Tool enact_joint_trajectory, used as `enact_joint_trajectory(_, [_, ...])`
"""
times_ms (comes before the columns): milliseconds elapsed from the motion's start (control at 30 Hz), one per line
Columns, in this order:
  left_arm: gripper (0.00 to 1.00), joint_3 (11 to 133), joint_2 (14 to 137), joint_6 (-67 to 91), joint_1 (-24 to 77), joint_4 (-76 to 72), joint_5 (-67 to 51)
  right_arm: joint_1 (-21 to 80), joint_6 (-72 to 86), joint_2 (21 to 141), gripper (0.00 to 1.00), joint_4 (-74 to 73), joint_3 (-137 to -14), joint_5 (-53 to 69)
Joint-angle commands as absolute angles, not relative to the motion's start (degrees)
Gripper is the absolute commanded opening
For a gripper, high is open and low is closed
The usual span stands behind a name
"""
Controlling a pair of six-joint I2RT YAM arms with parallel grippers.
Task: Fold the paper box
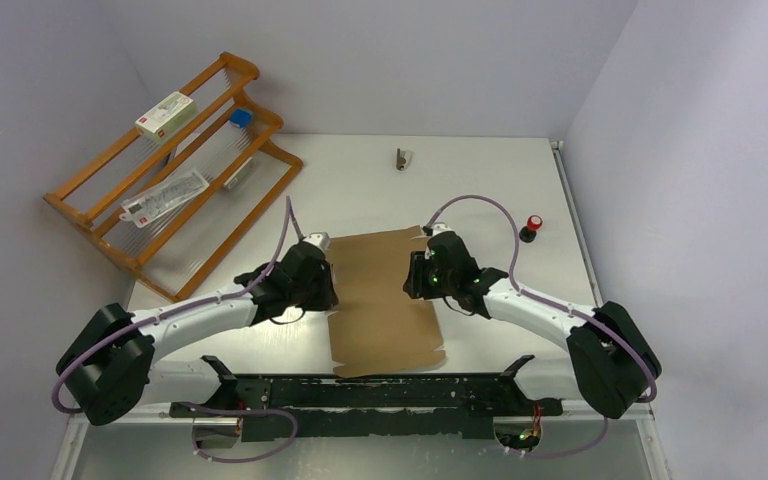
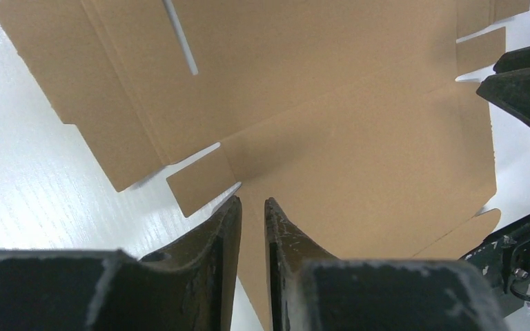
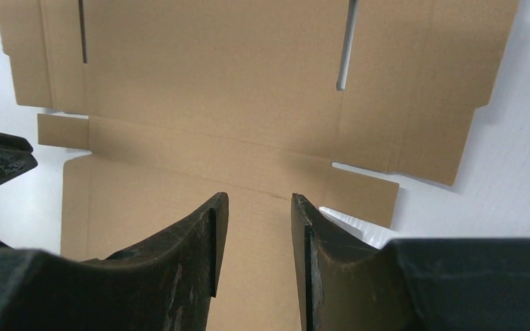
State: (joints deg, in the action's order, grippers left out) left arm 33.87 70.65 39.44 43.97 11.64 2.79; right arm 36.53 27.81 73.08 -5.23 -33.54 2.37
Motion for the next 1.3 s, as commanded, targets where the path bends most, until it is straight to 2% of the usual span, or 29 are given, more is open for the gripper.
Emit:
enact_joint_trajectory(0, [0.25, 36.4, 72.0, 39.5, 45.7, 12.6, 6.0, 38.4, 27.6, 73.9, 0.43, -6.8, -35.6, -2.2])
enact_joint_trajectory(133, [0.32, 38.3, 72.0, 39.0, 46.1, 15.9, 8.1, 38.8, 27.2, 73.2, 0.44, -8.2, -36.2, -3.8])
enact_joint_trajectory(333, [0.61, 37.4, 67.0, 39.3, 45.8, 18.9, 12.4, 37.1, 25.8, 69.6, 0.51, -8.4, -34.5, -5.0])
enact_joint_trajectory(467, [0.66, 34.6, 65.9, 40.8, 44.8, 18.0, 11.6, 31.9, 26.2, 68.2, 0.52, -6.2, -31.4, 0.3])
enact_joint_trajectory(700, [0.66, 30.9, 67.4, 41.6, 42.3, 13.7, 8.2, 23.3, 26.4, 68.2, 0.55, -0.6, -25.8, 7.8])
enact_joint_trajectory(867, [0.63, 30.2, 70.1, 41.7, 41.3, 10.6, 5.4, 21.7, 27.0, 70.8, 0.55, 3.9, -24.2, 11.8])
enact_joint_trajectory(1267, [0.42, 31.0, 73.4, 41.3, 41.3, 7.7, 2.8, 21.5, 26.7, 74.4, 0.4, 6.3, -24.0, 13.6])
